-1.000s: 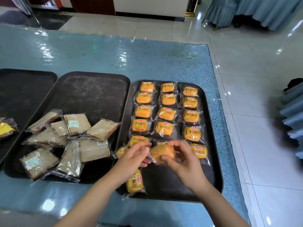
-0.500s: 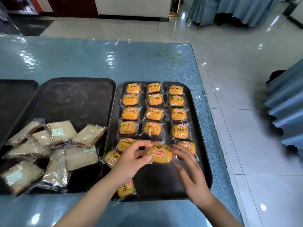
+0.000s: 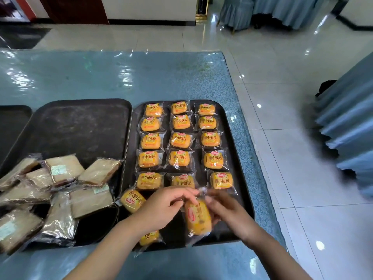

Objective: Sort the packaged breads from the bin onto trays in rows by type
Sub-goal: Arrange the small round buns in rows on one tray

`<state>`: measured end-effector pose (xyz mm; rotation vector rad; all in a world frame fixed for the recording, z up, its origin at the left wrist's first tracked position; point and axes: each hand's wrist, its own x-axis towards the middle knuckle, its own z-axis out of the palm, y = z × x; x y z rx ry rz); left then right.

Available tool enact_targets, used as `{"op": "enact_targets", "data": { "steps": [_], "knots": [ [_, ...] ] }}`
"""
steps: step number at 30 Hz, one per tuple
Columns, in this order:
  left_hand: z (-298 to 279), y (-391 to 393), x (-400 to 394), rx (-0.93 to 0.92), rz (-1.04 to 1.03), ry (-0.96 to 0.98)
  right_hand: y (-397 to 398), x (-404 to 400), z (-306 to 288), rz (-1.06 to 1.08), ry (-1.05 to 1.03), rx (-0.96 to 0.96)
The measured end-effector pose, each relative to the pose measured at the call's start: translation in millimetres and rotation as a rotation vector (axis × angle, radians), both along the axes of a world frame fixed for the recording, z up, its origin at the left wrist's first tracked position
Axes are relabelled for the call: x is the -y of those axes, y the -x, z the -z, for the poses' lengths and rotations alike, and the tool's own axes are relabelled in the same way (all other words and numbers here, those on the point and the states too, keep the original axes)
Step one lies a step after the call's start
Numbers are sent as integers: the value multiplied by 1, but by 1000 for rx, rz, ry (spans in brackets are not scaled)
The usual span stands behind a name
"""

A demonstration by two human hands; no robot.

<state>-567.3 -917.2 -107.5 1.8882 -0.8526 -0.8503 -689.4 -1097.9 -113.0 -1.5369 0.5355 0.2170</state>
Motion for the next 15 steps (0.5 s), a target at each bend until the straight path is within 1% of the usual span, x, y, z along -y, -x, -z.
{"op": "enact_targets", "data": {
  "steps": [1, 2, 4, 7, 9, 11, 13, 14, 15],
  "knots": [
    [-1, 0, 2, 32, 63, -9, -1, 0, 1, -102, 1, -8],
    [-1, 0, 4, 52, 100, -14, -2, 0, 2, -161, -6, -18],
    [1, 1, 6, 59, 71, 5, -3, -1, 6, -165, -50, -32],
    [8, 3, 8, -65, -123, 62, -1, -3, 12, -64, -156, -40],
    [14, 2, 7, -155, -194, 33, 2, -6, 15, 28, -212, -49],
    [21, 2, 5, -232, -185, -67, 5, -8, 19, 159, -245, -54],
    [26, 6, 4, -352, -166, -134, 10, -9, 25, 295, -255, -54],
    [28, 9, 5, -383, -162, -140, 13, -9, 27, 342, -257, -46],
    [30, 11, 7, -369, -160, -144, 16, -8, 29, 365, -258, -42]
  ]
}}
